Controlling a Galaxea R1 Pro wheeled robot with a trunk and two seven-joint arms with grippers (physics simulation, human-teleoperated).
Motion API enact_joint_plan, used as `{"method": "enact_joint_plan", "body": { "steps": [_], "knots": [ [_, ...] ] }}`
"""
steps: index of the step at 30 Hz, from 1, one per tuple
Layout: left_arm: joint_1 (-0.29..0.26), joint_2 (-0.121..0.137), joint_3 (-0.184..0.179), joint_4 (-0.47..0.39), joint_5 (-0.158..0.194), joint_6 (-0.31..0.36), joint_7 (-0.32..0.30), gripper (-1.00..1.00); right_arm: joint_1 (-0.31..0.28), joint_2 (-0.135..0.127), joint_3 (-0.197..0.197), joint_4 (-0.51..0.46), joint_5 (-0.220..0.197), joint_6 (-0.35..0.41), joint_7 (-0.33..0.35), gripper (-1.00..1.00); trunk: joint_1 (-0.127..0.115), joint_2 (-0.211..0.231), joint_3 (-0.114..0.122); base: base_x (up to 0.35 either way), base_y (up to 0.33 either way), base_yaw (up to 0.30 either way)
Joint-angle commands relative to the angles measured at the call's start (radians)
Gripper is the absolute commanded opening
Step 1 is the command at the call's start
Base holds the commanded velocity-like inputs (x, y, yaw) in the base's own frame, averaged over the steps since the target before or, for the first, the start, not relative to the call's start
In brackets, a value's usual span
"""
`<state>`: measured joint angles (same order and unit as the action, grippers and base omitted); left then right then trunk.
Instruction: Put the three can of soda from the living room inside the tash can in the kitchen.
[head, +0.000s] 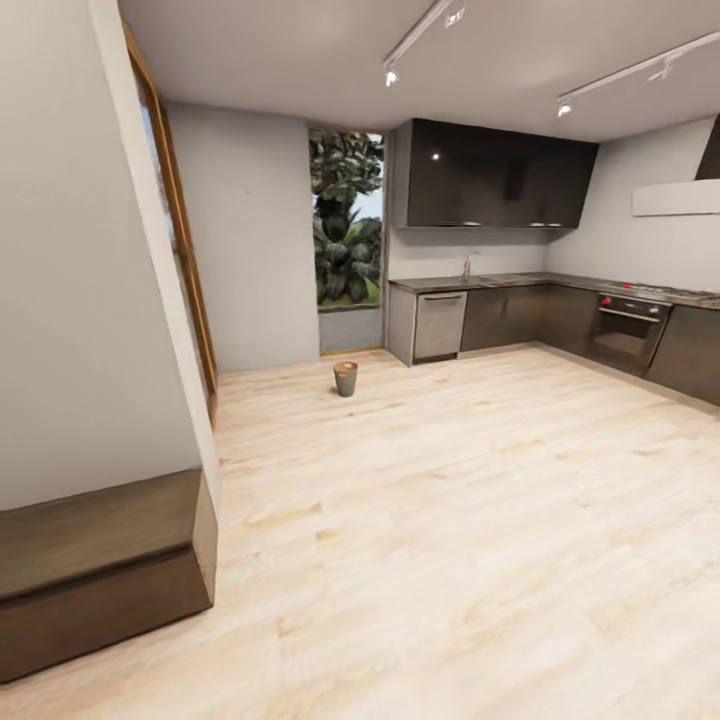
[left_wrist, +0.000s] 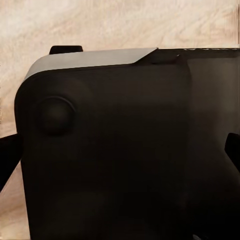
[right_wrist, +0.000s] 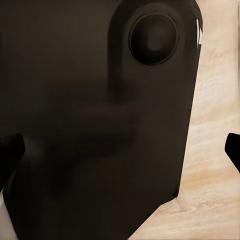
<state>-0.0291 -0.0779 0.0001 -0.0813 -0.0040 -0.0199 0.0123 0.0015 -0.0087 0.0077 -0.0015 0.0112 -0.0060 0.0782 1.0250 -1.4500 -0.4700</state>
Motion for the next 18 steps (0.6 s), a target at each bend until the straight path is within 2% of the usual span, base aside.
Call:
{"method": "enact_joint_plan", "body": {
  "steps": [1, 11, 18],
  "knots": [
    [0.000, 0.000, 0.000, 0.000, 0.000, 0.000, 0.000, 1.00, 0.000, 0.000, 0.000, 0.000, 0.000, 0.000, 0.000, 1.00, 0.000, 0.000, 0.000, 0.343, 0.000, -0.225],
    [0.000, 0.000, 0.000, 0.000, 0.000, 0.000, 0.000, 1.00, 0.000, 0.001, 0.000, 0.000, 0.000, 0.000, 0.000, 1.00, 0.000, 0.000, 0.000, 0.343, 0.000, -0.186],
    [0.000, -0.004, 0.000, 0.000, 0.001, 0.000, 0.000, 1.00, 0.000, 0.001, 0.001, 0.000, 0.001, 0.000, 0.000, 1.00, 0.000, 0.000, 0.000, 0.343, 0.000, -0.071]
  ]
}}
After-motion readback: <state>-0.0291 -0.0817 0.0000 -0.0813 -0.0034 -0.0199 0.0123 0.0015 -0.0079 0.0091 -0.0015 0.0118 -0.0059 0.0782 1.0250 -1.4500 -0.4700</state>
